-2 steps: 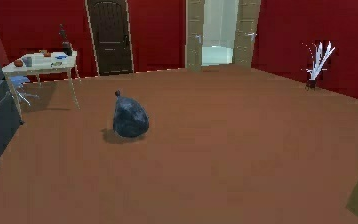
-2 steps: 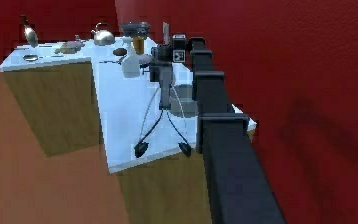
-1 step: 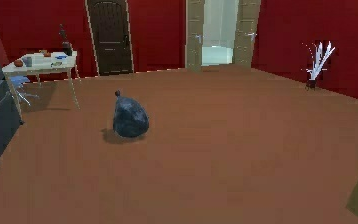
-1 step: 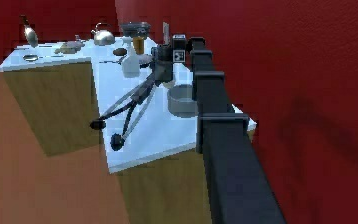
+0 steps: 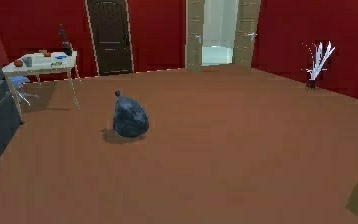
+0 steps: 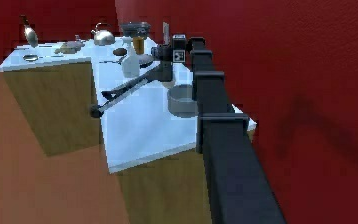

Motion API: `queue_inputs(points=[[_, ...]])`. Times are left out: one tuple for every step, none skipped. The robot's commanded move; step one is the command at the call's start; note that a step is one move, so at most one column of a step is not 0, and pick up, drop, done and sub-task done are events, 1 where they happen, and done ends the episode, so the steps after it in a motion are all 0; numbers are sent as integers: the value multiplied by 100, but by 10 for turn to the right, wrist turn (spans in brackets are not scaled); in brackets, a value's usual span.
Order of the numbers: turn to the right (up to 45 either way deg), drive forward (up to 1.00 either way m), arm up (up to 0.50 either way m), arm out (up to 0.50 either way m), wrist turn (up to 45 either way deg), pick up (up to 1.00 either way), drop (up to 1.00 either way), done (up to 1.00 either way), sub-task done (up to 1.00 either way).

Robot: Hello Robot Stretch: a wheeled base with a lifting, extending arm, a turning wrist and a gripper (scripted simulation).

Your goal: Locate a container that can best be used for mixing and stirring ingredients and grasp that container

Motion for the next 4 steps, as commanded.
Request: queue_inputs(points=[[0, 0, 0, 0, 450, 0, 0, 0, 0], [0, 0, 0, 0, 450, 0, 0, 0, 0], [0, 0, 0, 0, 180, 0, 0, 0, 0], [0, 0, -16, 0, 0, 0, 0, 0, 0]])
